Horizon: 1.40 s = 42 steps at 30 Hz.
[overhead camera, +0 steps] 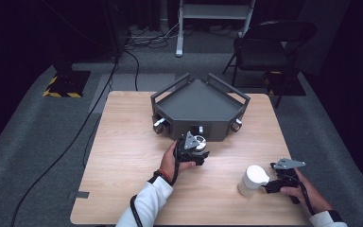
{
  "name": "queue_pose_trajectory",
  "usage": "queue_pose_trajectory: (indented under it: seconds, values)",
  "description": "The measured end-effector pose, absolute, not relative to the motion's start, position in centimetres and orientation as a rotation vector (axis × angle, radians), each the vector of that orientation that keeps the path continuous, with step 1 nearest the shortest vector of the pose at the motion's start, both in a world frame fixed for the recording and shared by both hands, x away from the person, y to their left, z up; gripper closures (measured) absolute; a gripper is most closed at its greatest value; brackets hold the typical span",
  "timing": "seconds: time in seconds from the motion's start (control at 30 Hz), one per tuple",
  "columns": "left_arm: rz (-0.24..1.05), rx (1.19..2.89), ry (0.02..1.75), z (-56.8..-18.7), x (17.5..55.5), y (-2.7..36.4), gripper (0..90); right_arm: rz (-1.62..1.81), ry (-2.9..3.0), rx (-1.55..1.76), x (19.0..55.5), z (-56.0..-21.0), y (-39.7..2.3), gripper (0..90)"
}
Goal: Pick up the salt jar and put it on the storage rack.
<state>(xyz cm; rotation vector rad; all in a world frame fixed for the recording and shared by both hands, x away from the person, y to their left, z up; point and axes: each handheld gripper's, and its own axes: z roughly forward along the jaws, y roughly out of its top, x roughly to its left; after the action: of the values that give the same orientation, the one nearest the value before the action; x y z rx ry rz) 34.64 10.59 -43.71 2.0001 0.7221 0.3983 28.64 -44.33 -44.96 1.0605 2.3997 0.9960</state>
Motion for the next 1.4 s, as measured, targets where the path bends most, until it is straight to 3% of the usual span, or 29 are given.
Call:
queue_pose_trajectory:
  seconds: [0.83,1.4]
  values:
    - [0.415,1.93,0.697,-36.7,35.9,13.9,30.1,0.996,2.4,1.06,28.6,-45.0,-44.3,0.0]
    - [0.435,1.869,0.662,-33.9,36.7,14.2,30.1,0.997,2.401,1.059,28.6,-45.0,-44.3,0.0]
